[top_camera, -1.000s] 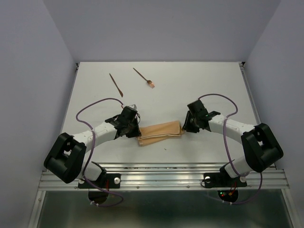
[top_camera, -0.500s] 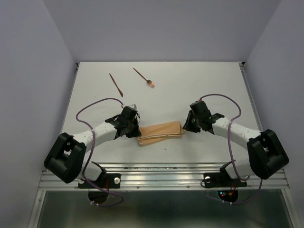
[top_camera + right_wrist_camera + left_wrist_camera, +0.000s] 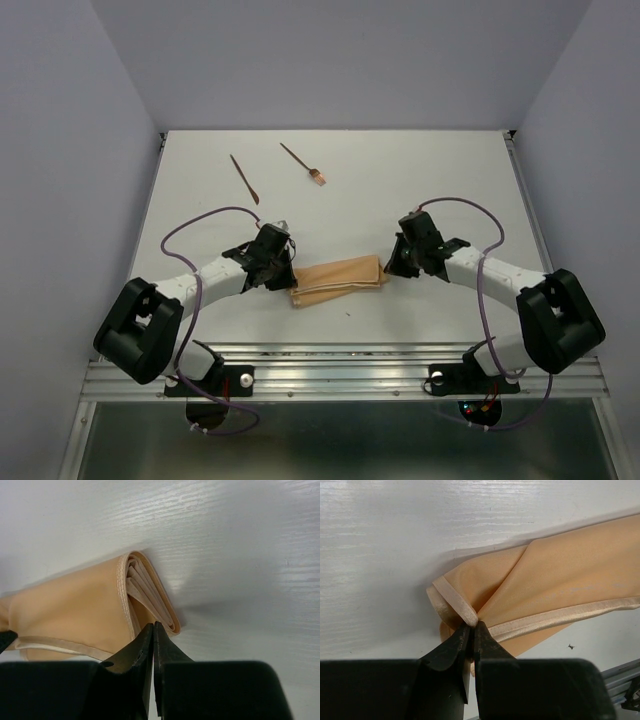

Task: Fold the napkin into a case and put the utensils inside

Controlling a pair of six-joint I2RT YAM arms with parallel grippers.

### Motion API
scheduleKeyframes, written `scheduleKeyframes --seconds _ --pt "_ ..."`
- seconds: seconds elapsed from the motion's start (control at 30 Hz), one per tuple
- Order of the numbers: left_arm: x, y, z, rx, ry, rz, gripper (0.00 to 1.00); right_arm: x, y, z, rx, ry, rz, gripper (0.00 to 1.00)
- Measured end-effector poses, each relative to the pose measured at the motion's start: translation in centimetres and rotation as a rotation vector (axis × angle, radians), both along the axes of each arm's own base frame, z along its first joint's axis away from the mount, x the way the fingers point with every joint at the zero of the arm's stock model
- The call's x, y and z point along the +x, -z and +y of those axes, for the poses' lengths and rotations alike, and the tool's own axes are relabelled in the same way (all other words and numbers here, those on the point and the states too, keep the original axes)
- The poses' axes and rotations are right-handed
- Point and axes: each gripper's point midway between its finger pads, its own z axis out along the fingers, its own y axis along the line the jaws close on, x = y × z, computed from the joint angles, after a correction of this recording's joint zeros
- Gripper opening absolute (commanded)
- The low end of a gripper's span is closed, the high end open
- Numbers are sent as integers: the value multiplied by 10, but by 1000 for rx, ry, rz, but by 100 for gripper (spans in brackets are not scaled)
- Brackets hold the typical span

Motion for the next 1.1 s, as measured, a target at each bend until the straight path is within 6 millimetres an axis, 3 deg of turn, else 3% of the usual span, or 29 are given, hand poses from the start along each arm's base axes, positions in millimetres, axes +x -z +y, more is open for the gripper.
scheduleKeyframes --seconds 0.2,0.33,0.37,0.47,0.63,0.77,0.97,1.1 --pt "0 0 0 0 1 0 12 -2 15 4 0 -19 42 8" --pt "0 0 1 5 -2 -1 40 -2 27 7 -4 -27 69 8" --pt "0 0 2 13 0 -1 51 -1 27 8 1 -29 65 8" --pt "1 -1 7 44 -10 -3 66 1 27 10 11 -33 57 8" --pt "12 -19 19 114 -44 -47 66 3 27 12 17 -37 50 8" --pt "31 -58 17 128 -48 -168 66 3 27 12 15 -39 50 8" --pt "36 -105 -26 156 99 -363 66 4 27 12 15 -40 49 8" --pt "31 -107 -66 209 250 -441 68 3 27 12 12 -44 48 8"
